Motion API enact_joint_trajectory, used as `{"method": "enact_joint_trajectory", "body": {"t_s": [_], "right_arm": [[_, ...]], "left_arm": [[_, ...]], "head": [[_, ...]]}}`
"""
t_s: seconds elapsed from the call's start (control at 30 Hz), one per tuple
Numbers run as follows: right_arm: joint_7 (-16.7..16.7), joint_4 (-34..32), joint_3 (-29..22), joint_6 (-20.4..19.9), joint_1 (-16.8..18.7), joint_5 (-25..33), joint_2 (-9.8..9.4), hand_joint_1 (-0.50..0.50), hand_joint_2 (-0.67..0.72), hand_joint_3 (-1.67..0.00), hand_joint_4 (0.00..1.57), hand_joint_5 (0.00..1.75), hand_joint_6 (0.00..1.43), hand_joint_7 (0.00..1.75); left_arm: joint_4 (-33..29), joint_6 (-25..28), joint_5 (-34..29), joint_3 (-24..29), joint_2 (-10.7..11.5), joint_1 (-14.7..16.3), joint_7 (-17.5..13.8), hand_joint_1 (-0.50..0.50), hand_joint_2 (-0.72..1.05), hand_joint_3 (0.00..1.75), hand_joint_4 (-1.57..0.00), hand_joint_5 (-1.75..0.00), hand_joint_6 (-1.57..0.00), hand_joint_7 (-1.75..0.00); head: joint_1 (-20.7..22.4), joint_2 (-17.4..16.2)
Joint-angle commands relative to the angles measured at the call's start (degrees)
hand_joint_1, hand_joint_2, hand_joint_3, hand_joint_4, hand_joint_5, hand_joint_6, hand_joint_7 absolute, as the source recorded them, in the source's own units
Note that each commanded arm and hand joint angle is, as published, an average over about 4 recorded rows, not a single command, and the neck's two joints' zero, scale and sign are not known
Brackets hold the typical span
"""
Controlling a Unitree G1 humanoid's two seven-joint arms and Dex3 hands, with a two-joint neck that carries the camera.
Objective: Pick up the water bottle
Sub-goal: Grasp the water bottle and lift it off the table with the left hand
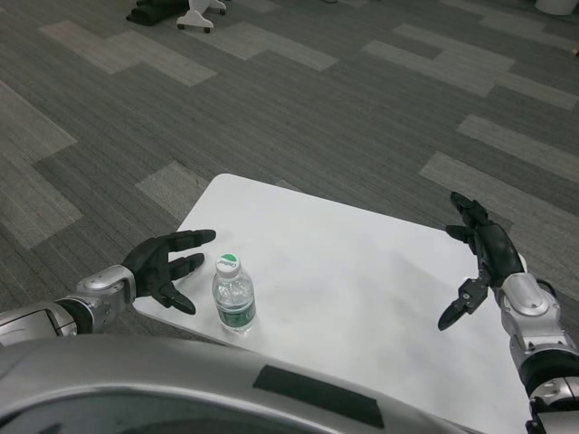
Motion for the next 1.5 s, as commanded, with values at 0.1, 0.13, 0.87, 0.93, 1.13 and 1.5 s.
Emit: {"method": "enact_joint_trajectory", "body": {"t_s": [0.1,0.13,0.87,0.93,1.13,1.5], "right_arm": [[0.3,1.7,0.6,0.6,-1.6,0.3,0.24,-0.3,0.6,-0.16,0.0,0.78,0.0,0.07],[0.3,1.7,0.6,0.6,-1.7,0.3,0.26,-0.3,0.6,-0.16,0.0,0.78,0.0,0.07],[0.4,4.0,1.5,0.7,-3.0,0.3,0.68,-0.29,0.6,-0.16,0.0,0.78,0.0,0.07],[0.4,4.4,1.6,0.7,-3.3,0.3,0.81,-0.29,0.6,-0.16,0.0,0.78,0.0,0.07],[0.4,5.4,2.0,0.9,-3.6,0.3,1.12,-0.29,0.6,-0.16,0.0,0.78,0.0,0.07],[0.4,4.9,1.9,1.0,-3.5,0.3,1.51,-0.29,0.6,-0.16,0.0,0.78,0.0,0.07]], "left_arm": [[-1.0,-5.3,1.2,1.0,-1.1,0.5,-0.1,0.5,-0.28,0.09,-0.35,0.0,-0.69,0.0],[-1.4,-5.8,1.2,1.4,-1.2,0.5,-0.1,0.5,-0.28,0.09,-0.36,0.0,-0.71,0.0],[-11.7,-7.8,5.9,8.5,-0.6,7.6,-4.0,0.5,-0.37,0.07,-0.22,-0.1,-0.42,0.0],[-12.3,-7.8,6.1,7.5,-0.8,7.8,-4.0,0.5,-0.37,0.09,-0.22,-0.1,-0.43,0.0],[-13.4,-7.9,6.1,4.2,-1.3,7.3,-3.7,0.5,-0.37,0.09,-0.22,-0.1,-0.47,0.0],[-13.4,-8.0,6.3,1.6,-2.4,3.2,-2.5,0.5,-0.37,0.09,-0.21,-0.1,-0.54,0.0]], "head": [[0.1,-0.1],[0.1,0.0],[1.3,-0.9],[1.6,-1.2],[2.8,-1.6],[1.3,-1.0]]}}
